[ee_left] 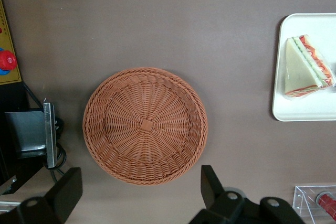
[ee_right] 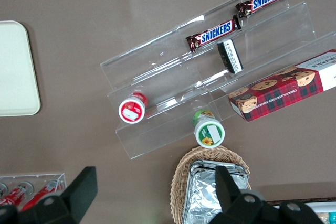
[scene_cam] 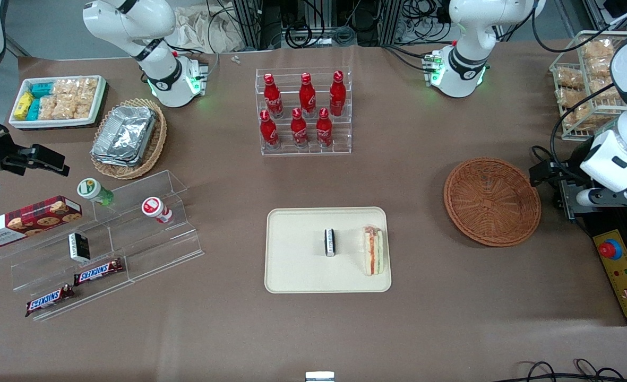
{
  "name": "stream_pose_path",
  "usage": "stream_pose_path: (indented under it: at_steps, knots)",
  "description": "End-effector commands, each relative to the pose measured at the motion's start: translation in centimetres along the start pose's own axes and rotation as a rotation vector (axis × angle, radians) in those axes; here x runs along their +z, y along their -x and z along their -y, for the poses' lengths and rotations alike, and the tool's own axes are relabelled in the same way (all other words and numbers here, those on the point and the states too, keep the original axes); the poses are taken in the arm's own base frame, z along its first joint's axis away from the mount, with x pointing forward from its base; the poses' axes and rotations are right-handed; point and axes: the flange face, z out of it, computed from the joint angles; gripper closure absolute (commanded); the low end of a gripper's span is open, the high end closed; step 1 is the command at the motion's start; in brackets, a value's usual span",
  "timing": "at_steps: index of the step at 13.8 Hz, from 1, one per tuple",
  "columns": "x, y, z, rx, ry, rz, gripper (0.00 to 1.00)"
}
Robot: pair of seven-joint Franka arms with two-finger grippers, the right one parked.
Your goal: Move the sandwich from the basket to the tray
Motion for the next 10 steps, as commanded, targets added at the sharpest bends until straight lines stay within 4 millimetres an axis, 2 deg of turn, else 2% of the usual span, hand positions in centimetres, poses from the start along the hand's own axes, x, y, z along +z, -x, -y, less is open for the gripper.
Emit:
stream_pose_path:
  at_steps: [1,4,10]
  knots:
    - [-0.3,-0.3,0.2,-0.017,0.017,-0.008,0.00]
    - [-0.8,-0.4,0.1,-0.014,0.016,-0.018,0.00]
    - [0.4,-1.2,0.3,-0.019,0.016,0.001,0.00]
